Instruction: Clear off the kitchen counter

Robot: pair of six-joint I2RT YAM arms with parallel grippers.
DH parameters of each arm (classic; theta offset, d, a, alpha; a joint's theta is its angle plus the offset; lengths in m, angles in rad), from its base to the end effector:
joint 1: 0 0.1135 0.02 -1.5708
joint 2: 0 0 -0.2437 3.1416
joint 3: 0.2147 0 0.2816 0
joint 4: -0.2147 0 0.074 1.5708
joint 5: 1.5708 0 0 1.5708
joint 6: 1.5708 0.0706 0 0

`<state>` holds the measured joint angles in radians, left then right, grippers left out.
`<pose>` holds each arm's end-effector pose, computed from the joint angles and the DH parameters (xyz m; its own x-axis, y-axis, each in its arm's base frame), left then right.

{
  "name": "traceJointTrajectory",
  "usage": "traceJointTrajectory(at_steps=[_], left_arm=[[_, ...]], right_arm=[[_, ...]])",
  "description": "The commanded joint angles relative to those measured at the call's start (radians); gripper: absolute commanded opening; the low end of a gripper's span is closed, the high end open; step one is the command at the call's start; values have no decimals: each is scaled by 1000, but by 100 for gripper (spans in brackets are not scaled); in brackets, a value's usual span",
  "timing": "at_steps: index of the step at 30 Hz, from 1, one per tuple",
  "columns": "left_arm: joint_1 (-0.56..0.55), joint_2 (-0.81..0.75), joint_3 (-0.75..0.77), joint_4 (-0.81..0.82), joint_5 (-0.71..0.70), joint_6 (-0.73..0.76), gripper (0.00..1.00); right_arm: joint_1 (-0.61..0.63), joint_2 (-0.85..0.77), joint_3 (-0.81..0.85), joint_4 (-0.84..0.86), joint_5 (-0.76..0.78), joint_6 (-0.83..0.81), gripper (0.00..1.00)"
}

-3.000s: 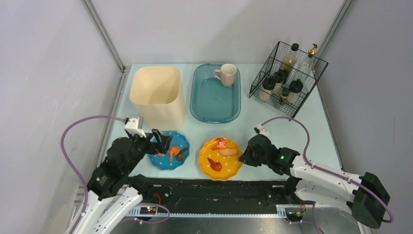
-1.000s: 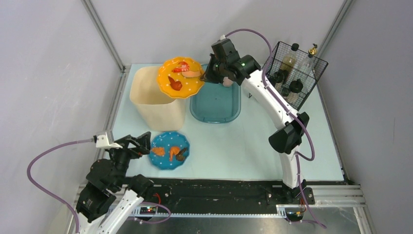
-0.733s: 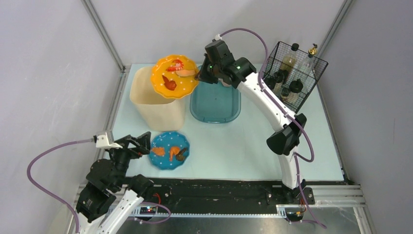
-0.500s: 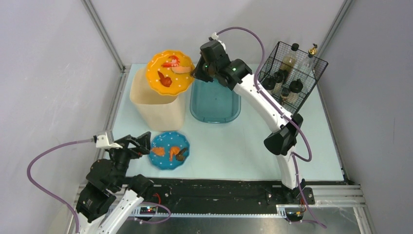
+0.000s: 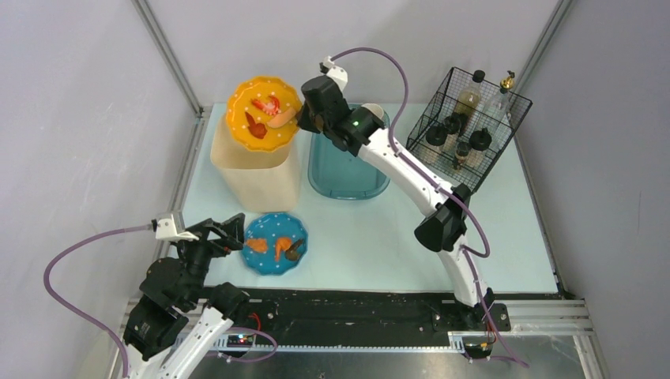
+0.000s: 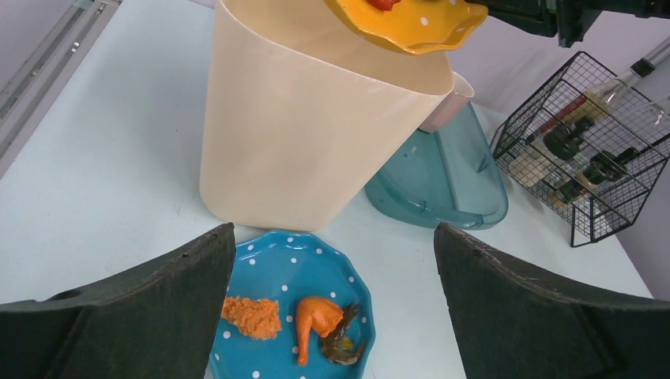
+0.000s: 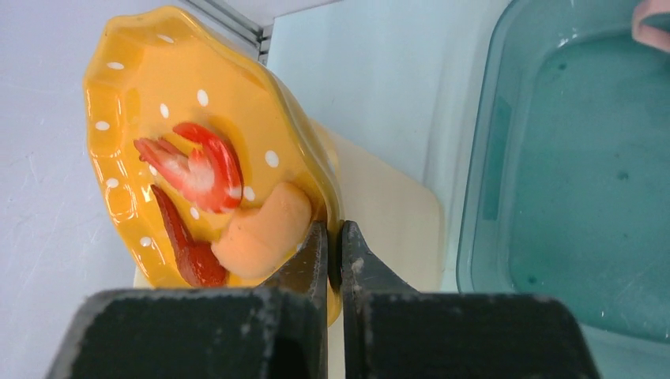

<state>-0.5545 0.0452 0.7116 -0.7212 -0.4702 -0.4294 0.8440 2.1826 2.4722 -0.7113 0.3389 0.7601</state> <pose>0.0955 -0.0215 0.3342 -0.0776 -0.3885 -0.9182 0.0577 0.9177 -0.3931 0.3729 0.3840 0.3915 -0.5438 0.3663 -0.7550 -0.1773 0.8292 0.5300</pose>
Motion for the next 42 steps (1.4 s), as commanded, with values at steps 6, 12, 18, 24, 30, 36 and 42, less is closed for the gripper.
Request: traceJointTrajectory(at_steps=[6,12,18,24,30,36,42], left_arm=[[-5,-4,-3,2,-28,-15,100],[-5,4,-3,3,-27,-15,100],[-5,8,-3,3,-27,-14,100],[-6,9,-4,3,-27,-16,100],[-6,14,-4,2,-24,-16,100],[-5,17,-4,4,-23,-16,100],[-5,19,-5,4,-23,-18,100]], right_arm=[[68,-12,103,353,203,-206,0],[104,-15,56,470,294,-398,0],[176,-18,-41,757,410,-757,0],[255,36,-84,1095,485,-1200,0],[311,59,-182,1407,447,-1513,0],[339,102,-189,1588,413,-1730,0],[354,109,-219,1730,396,-1858,0]])
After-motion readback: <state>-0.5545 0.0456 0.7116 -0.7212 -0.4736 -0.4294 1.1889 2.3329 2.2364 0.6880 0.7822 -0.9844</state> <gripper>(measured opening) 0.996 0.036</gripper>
